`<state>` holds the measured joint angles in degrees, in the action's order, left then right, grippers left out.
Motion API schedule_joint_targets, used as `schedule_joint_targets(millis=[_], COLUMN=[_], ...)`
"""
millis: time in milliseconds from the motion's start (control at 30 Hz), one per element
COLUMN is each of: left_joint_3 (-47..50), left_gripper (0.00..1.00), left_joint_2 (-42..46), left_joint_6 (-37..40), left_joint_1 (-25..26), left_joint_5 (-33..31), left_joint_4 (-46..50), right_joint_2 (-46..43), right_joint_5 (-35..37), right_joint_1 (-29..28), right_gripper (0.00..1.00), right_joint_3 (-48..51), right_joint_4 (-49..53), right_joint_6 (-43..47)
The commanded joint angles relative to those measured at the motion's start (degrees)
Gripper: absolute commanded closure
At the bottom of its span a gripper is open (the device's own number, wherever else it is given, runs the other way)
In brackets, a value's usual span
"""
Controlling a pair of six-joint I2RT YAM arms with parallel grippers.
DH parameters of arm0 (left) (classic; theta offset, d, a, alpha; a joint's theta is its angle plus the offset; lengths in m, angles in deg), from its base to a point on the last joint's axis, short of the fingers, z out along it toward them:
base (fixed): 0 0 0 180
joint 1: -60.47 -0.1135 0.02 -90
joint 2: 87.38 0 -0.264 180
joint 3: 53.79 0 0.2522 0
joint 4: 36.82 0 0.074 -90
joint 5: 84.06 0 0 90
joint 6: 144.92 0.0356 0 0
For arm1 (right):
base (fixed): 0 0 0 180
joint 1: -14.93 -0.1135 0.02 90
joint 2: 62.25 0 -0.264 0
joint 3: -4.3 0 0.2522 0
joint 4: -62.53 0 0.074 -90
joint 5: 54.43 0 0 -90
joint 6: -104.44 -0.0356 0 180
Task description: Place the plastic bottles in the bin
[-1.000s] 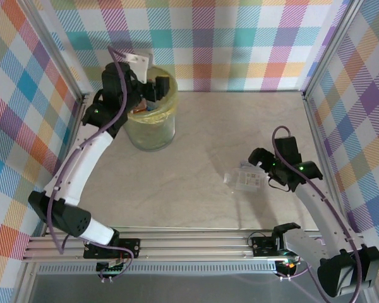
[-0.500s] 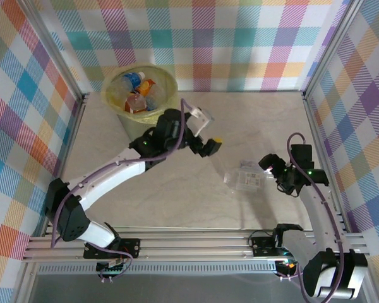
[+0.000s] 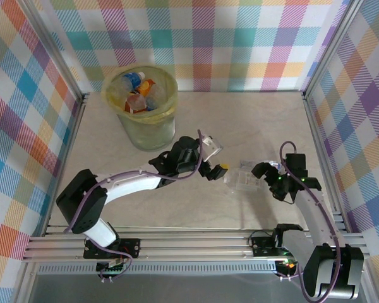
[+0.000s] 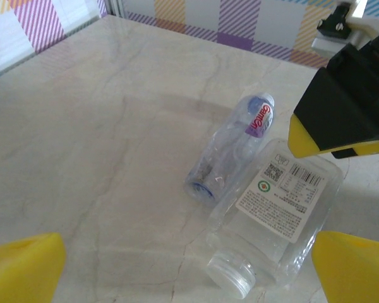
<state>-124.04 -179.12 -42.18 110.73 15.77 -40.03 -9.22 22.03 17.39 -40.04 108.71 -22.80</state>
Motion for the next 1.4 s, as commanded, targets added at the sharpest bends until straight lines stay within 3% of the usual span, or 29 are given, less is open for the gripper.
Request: schedule_joint_targets(millis=[0, 367, 733, 967, 1133, 1367], left_joint_3=[0.42, -0.58, -2.51, -3.31, -5.0, -7.5], left_gripper=[0.0, 0.0, 0.0, 0.0, 0.0, 0.0], left_joint_2=[-1.42, -6.63, -10.49, -12.39, -13.42, -16.01], left_joint_6=[0.52, 4.6, 12.99, 18.85, 20.14, 20.35], left_joint_1=[1.58, 2.91, 2.91, 2.74, 2.21, 2.21], left_joint_5=[-0.3, 0.11, -1.79, -2.97, -1.08, 0.11], left_joint_4=[-5.18, -4.01, 0.39, 3.49, 6.6, 8.49], right_joint_2=[0.21, 5.84, 16.79, 22.58, 21.2, 11.61], right_joint_5=[-0.15, -5.61, -3.86, -5.13, -2.37, 7.04], right_joint_1=[0.33, -1.5, -13.55, -17.53, -17.84, -17.76], right_gripper=[0.0, 0.0, 0.03, 0.03, 0.03, 0.0], right_joint_3=[1.42, 2.95, -3.29, -6.91, -8.39, -11.14], right_joint_4=[-2.97, -13.63, -20.3, -23.43, -19.49, -7.53], right_joint_6=[2.16, 3.44, 2.69, 0.36, -1.64, -2.9])
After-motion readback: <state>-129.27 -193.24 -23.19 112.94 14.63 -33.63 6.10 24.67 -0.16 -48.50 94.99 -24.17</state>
